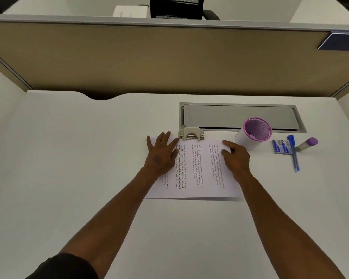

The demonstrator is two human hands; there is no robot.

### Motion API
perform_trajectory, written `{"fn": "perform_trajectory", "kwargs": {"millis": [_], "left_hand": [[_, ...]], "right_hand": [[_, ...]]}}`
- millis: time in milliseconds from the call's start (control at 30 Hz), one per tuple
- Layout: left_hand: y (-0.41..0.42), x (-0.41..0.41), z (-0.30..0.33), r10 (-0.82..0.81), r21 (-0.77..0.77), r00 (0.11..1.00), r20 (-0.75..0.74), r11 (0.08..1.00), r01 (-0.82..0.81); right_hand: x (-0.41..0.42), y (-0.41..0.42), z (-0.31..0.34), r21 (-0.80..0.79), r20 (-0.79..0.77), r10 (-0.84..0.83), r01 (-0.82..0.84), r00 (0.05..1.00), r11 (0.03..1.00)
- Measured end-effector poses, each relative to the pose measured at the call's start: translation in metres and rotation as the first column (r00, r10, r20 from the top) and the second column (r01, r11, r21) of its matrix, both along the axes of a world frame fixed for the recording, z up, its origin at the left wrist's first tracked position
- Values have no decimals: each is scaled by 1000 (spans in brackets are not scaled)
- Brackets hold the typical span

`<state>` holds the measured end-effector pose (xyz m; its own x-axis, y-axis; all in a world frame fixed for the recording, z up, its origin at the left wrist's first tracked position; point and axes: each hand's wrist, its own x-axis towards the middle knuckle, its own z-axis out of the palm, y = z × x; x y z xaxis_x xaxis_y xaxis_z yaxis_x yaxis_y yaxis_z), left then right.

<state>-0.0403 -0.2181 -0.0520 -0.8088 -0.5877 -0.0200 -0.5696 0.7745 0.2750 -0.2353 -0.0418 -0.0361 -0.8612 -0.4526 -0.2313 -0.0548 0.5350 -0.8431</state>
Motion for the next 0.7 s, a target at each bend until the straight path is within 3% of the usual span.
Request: {"fn": "perform_trajectory", "kwargs": {"millis": [300,467,533,700], "left_hand": [[-6,-1,-2,22,40,1000,8,999,-22],[-5,10,-5,287,180,944,-165,949,-258],[-3,14,-8,362,263,916,-170,913,-312],[-7,15,-11,324,286,929,-177,920,-267]], "right_hand": [[-3,-4,-1,-20,51,-29,30,998,999],[-3,-8,-2,-17,45,-55,56,997,998],[-3,-9,-1,-17,44,-72,73,996,997],[-2,-15,3,18,-42,-79,80,996,997]]}}
